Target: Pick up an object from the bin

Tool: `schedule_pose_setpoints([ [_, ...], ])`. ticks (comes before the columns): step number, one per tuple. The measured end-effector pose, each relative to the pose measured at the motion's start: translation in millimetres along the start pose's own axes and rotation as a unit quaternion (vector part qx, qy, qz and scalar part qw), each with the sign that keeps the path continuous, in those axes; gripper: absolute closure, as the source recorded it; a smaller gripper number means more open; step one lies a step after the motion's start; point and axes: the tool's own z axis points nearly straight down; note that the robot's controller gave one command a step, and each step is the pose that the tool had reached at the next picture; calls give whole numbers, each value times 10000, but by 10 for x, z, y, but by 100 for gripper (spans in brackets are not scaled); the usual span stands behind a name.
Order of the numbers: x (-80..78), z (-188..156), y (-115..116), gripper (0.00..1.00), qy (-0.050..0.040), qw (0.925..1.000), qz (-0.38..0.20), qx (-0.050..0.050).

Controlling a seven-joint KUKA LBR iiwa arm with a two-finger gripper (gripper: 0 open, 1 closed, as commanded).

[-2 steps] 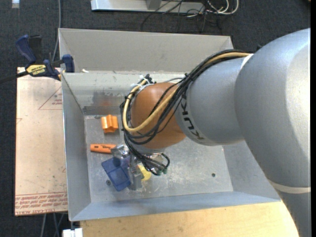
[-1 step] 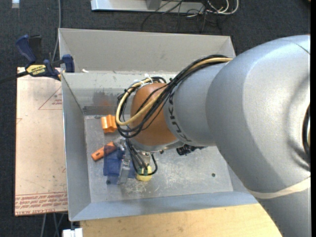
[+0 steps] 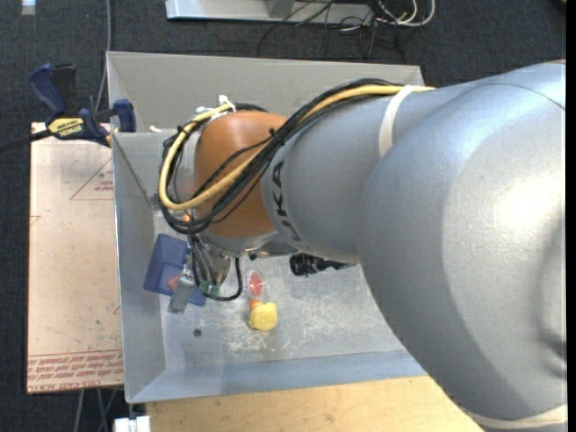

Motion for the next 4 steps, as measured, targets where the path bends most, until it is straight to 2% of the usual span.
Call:
schedule_pose_setpoints([
  [1,-345,-1766,-92,100,-47,9998,-191,-36],
  [2,-429,-527,-215,100,-19,9999,111,-10],
  [3,87,-1978,-468,100,-58,9995,-322,-43],
  [4,-17,-1489,-510,100,-47,9999,94,-36],
])
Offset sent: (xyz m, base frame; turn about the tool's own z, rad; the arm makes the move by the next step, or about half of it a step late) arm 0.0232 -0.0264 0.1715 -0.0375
